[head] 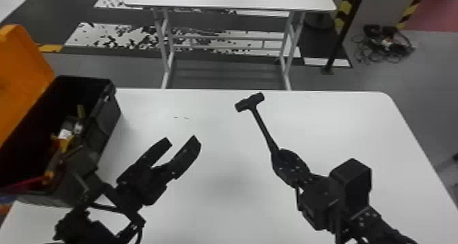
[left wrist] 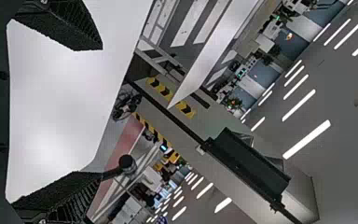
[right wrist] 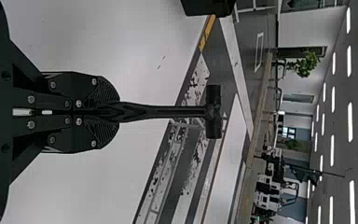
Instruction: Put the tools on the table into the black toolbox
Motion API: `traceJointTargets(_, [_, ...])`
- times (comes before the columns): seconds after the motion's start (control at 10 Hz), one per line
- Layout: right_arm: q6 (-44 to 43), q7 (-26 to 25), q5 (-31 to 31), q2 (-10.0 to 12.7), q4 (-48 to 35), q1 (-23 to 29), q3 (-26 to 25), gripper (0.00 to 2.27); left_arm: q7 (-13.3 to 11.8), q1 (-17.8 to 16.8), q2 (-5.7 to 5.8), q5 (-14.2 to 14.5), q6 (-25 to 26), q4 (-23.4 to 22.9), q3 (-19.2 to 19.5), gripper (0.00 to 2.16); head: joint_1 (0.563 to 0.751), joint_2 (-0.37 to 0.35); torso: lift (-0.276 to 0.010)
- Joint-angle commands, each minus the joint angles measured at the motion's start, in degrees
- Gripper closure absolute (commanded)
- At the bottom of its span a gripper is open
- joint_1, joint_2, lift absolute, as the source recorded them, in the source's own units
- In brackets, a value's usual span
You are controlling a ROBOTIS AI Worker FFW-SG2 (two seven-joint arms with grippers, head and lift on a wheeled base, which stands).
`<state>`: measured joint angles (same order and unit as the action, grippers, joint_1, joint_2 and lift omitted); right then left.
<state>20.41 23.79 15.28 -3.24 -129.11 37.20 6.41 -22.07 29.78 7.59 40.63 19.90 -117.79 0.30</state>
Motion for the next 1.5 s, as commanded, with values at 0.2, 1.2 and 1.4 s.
traceJointTargets(0.2, [2.41, -0.14, 2.65, -0.1, 0.08, -1.08, 6.43, 2.25, -1.04, -0.34, -0.12, 4.81, 3.97, -1.74, -0.74, 0.03, 0.695, 0.03, -0.075])
traceJointTargets(1.2, [6.63, -1.81, 5.2, -0.02, -0.18, -2.84, 17.24, 2.25, -2.01, -1.48, -0.12, 6.92, 7.13, -1.39, -3.11, 0.03, 0.695, 0.114, -0.075])
traceJointTargets(1.4, [6.63, -1.81, 5.2, -0.02, -0.18, -2.75, 17.94, 2.25, -1.83, -1.57, -0.21, 6.92, 6.96, -1.39, -3.2, 0.03, 0.695, 0.128, -0.075])
